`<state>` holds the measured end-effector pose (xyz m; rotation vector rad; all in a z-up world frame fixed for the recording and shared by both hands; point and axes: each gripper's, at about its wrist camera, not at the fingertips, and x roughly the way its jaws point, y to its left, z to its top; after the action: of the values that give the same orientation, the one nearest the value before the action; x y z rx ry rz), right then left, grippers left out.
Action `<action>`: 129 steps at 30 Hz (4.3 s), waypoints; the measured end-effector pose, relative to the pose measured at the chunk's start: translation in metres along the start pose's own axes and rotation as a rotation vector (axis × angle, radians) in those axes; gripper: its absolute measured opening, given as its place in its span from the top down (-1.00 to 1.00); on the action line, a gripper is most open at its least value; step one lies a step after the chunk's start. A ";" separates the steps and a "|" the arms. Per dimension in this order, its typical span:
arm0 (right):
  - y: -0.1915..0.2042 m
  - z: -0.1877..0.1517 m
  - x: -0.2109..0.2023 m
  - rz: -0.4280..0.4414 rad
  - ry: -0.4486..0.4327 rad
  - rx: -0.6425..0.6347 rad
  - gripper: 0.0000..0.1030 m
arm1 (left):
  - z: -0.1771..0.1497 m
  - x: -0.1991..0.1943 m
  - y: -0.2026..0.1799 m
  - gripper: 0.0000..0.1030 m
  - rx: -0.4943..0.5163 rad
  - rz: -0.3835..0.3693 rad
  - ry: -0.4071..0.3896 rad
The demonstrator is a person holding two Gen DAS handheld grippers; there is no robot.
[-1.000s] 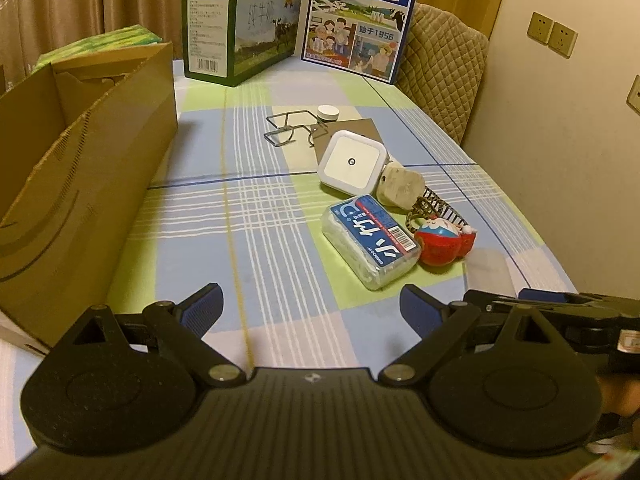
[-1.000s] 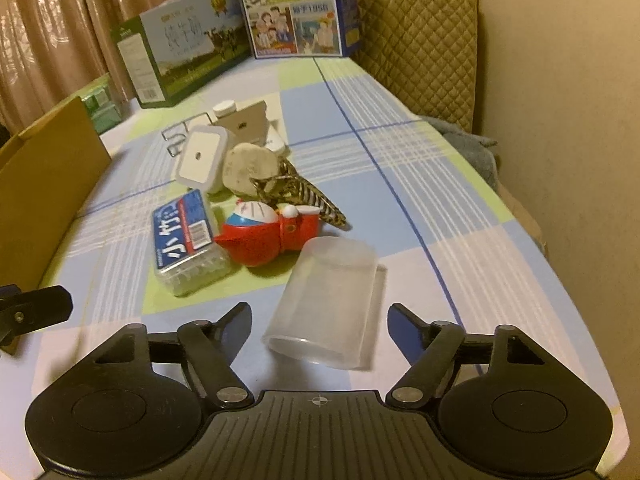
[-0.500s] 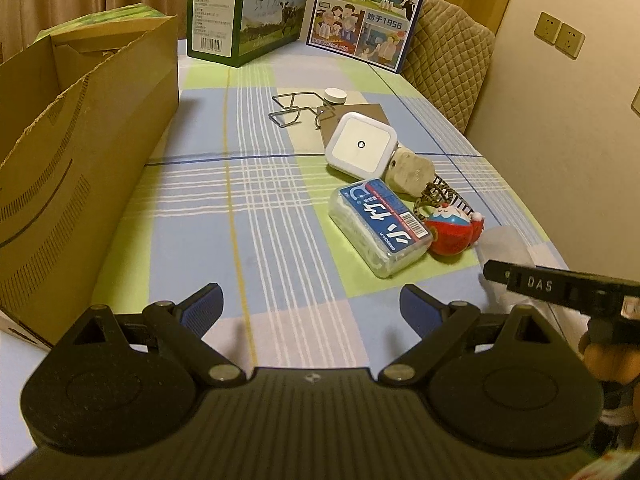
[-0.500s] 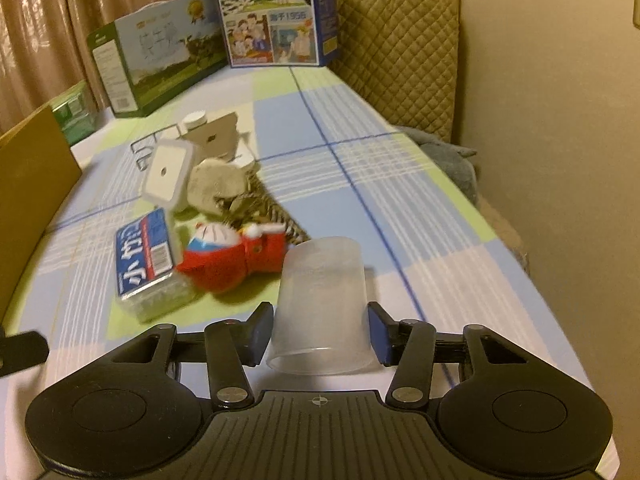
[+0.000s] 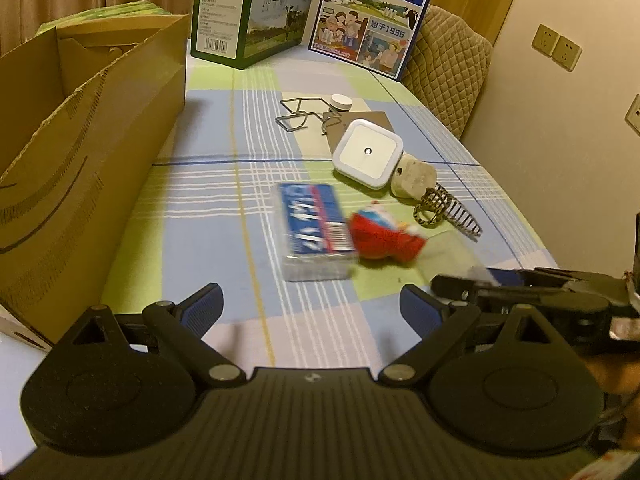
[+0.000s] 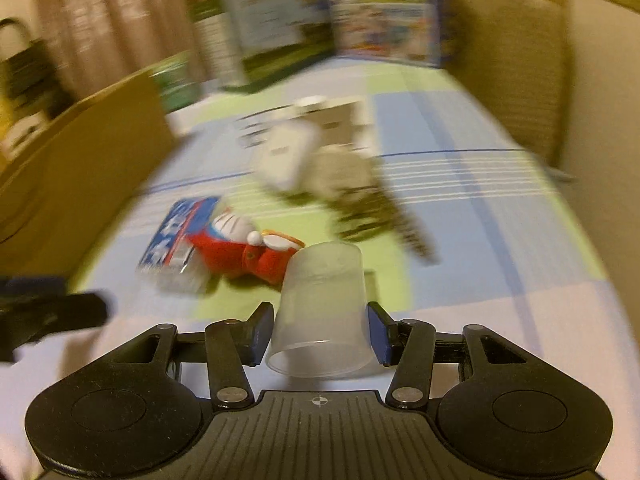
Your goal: Organize rigid objects
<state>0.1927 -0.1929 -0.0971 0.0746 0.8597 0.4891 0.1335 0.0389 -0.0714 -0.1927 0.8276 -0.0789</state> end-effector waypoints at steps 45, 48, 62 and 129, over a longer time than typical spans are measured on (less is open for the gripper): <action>0.016 -0.027 -0.015 -0.115 0.030 -0.024 0.05 | -0.023 0.039 -0.022 -0.02 0.181 0.196 0.005; 0.016 -0.027 -0.014 -0.123 0.024 -0.029 0.05 | -0.026 0.036 -0.022 -0.02 0.182 0.189 0.014; 0.022 -0.021 -0.049 -0.127 -0.023 -0.001 0.06 | -0.030 -0.009 -0.025 -0.01 0.155 0.149 -0.008; 0.278 0.079 0.001 0.289 -0.083 -0.321 -0.06 | 0.061 -0.142 0.201 -0.02 0.054 0.342 -0.117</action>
<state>0.1454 0.0645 0.0258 -0.0767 0.6827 0.8835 0.0816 0.2651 0.0316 -0.0033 0.7305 0.2295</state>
